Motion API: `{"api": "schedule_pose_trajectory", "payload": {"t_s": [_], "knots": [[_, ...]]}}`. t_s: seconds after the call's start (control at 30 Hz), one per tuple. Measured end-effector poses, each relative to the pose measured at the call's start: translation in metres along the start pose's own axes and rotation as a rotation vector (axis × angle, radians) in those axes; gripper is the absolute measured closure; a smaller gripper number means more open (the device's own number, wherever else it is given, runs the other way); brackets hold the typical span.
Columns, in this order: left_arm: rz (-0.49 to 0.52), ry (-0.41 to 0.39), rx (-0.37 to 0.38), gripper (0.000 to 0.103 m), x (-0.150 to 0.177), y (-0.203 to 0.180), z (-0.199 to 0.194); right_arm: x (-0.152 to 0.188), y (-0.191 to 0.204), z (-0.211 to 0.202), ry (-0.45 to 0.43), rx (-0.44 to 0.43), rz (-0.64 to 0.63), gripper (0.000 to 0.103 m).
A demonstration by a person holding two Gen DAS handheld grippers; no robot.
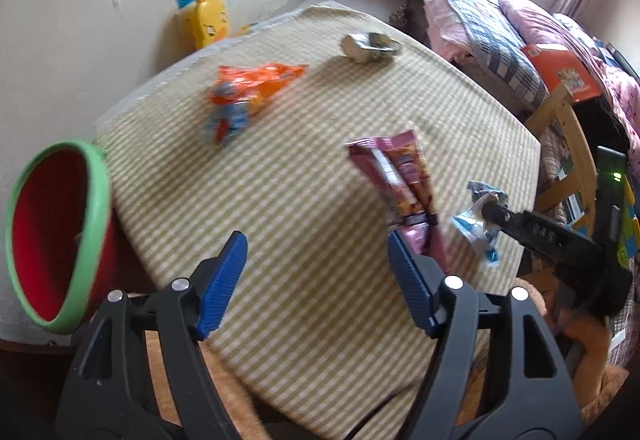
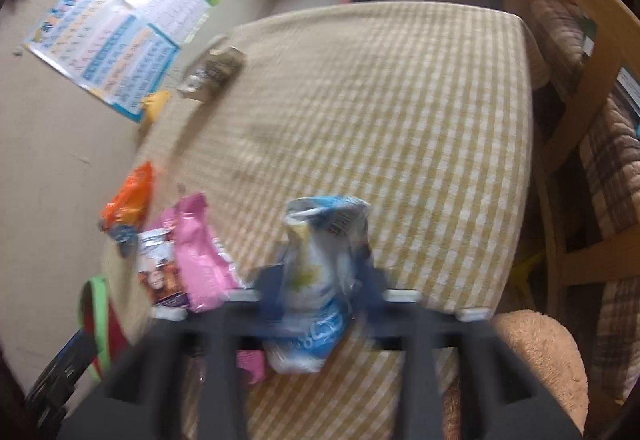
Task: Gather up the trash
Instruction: 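Grasp the pink wrapper with the left gripper while the right gripper grasps the blue-white wrapper, then lift the pink wrapper and blue-white wrapper and carry both toward the red bin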
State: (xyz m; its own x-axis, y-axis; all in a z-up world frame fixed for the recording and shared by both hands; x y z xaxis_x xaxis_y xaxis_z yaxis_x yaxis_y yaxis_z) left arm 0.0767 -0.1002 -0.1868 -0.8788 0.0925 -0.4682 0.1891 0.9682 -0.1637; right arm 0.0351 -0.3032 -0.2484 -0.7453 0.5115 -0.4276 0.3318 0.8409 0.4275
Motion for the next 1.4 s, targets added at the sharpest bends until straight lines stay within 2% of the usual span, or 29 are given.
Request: {"api": "schedule_pose_trajectory", "payload": {"t_s": [0.2, 0.37, 0.43, 0.47, 0.5, 0.53, 0.73, 0.97, 1.4], "knots": [[0.073, 0.044, 0.037, 0.034, -0.010, -0.048, 0.036, -0.005, -0.004, -0.037, -0.096, -0.013, -0.029, 0.085], [0.092, 0.103, 0.043, 0.035, -0.009, -0.070, 0.063, -0.007, -0.011, -0.046, -0.118, -0.014, -0.023, 0.085], [0.090, 0.126, 0.037, 0.049, -0.008, -0.072, 0.071, -0.006, -0.014, -0.042, -0.109, -0.022, -0.009, 0.085], [0.088, 0.144, 0.032, 0.061, -0.007, -0.072, 0.075, -0.006, -0.014, -0.041, -0.104, -0.026, -0.003, 0.085], [0.085, 0.153, 0.031, 0.066, -0.006, -0.072, 0.076, -0.006, -0.015, -0.039, -0.098, -0.030, 0.003, 0.085], [0.079, 0.153, 0.034, 0.066, -0.005, -0.070, 0.076, -0.006, -0.015, -0.039, -0.095, -0.032, 0.005, 0.085], [0.045, 0.112, 0.019, 0.069, -0.006, -0.055, 0.057, -0.005, -0.010, -0.039, -0.094, -0.055, -0.009, 0.084], [0.055, -0.027, -0.020, 0.069, -0.016, -0.038, 0.010, -0.007, 0.006, -0.046, -0.114, -0.063, -0.040, 0.084], [0.050, -0.192, -0.054, 0.069, -0.034, -0.012, -0.049, -0.006, 0.067, -0.064, -0.146, -0.080, -0.171, 0.083]]}}
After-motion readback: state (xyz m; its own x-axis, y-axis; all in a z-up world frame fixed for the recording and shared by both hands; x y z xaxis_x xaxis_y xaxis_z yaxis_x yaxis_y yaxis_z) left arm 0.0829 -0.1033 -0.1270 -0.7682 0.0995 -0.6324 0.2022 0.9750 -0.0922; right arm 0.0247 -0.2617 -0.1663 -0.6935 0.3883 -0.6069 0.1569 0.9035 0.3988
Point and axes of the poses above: each gripper's, at about its wrist camera, not at the fingertips, and z roughly the way its jaws point, y to its left, x to its underside, the point moved 6 cm from there along z, roughly the way its jaws point, and after that the axes turned 7 degrees about -z, right-handed, at the moved point
